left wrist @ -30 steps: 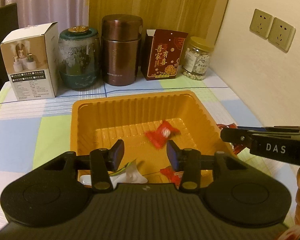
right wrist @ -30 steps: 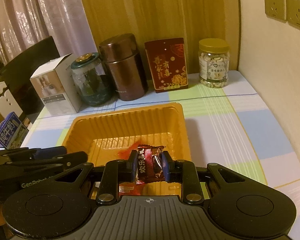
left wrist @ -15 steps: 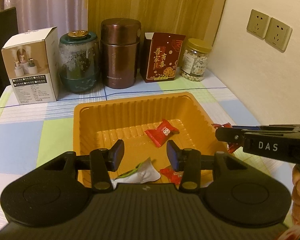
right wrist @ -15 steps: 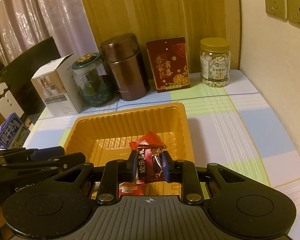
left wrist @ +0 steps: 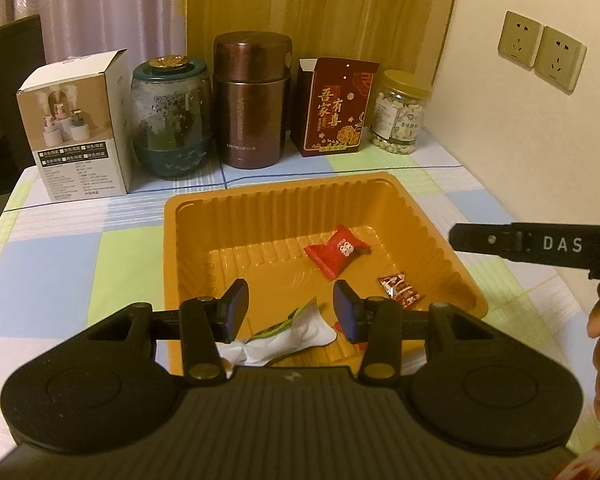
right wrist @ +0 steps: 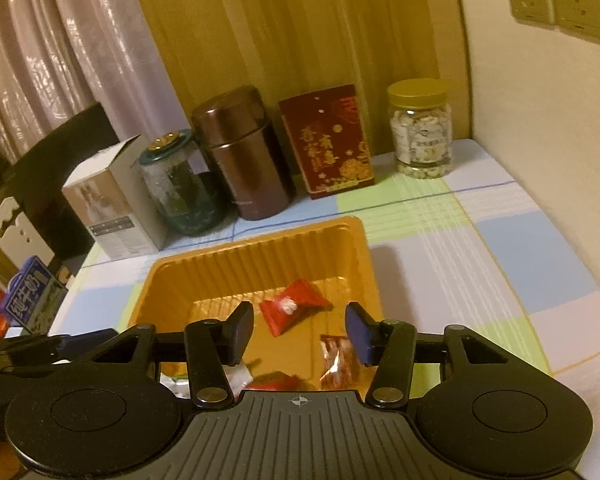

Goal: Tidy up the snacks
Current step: 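Withdraw both tools from the tray back toward the remaining snacks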

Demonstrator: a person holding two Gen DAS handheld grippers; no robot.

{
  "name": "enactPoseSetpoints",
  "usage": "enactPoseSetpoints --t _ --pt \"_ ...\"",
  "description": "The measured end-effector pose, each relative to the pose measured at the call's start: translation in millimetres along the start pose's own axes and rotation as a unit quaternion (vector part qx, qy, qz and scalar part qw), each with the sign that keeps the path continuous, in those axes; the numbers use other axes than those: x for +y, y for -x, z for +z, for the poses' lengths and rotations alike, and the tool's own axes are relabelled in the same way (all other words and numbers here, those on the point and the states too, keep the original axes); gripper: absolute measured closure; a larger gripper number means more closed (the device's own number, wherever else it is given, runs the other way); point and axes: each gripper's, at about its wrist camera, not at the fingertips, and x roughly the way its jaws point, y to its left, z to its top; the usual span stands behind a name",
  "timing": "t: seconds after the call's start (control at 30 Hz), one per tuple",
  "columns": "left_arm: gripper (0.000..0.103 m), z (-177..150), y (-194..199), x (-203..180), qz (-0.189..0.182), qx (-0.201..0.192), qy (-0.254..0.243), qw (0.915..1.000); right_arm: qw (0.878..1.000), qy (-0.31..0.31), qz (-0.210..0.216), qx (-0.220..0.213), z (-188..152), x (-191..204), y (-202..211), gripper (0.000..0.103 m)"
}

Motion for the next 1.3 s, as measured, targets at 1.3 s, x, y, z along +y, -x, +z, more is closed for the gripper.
enactPoseSetpoints --t 1.3 --pt "0.046 -121.3 199.1 -25.2 0.017 -0.013 0.056 0.9982 0.999 0.033 -0.04 -0.016 -126.6 58.9 202.6 0.052"
